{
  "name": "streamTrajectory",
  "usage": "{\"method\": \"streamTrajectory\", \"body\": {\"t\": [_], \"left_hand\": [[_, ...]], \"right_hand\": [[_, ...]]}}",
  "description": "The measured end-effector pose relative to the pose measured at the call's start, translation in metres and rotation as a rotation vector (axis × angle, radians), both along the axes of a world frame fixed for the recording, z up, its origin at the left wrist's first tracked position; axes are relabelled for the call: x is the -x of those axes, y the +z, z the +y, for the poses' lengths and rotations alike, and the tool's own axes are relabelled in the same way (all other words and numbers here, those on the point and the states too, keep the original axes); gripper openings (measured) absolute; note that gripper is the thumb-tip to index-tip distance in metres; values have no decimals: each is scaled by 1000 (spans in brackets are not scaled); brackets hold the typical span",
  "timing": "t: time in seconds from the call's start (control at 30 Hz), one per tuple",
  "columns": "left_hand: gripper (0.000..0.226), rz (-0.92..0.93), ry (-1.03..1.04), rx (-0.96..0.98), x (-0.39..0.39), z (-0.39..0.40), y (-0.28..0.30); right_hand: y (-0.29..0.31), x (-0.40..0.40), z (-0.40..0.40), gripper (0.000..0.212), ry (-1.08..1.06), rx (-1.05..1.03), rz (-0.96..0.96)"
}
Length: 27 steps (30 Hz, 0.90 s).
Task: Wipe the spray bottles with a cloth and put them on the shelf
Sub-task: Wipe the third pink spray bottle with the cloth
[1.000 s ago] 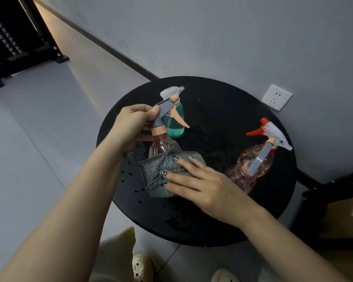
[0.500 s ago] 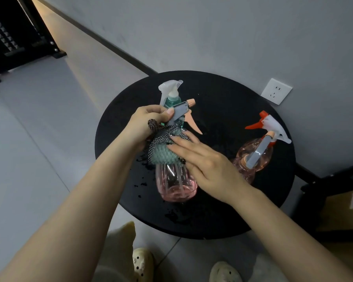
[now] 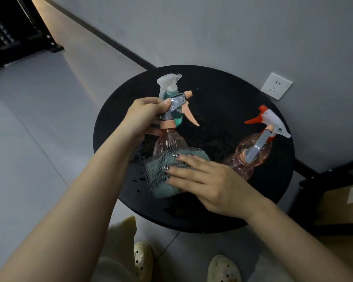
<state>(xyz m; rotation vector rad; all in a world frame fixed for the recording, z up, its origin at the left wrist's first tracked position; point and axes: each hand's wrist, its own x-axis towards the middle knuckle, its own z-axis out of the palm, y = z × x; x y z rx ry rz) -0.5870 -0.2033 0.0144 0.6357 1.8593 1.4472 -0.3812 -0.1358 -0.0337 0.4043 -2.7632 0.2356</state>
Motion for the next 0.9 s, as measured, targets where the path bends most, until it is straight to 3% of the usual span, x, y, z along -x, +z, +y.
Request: {"method": "streamTrajectory", "body": {"t": [0.33, 0.63, 0.9], "left_hand": [[25, -71, -6, -61, -15, 7, 0], [23, -36, 3, -33, -10, 2, 5], [23, -5, -31, -21, -9, 4, 8]], "right_hand": [[16, 15, -1, 49, -324, 473, -48], [11, -13, -6, 39, -11, 52, -36], [10, -10, -4, 43, -16, 37, -47]]}}
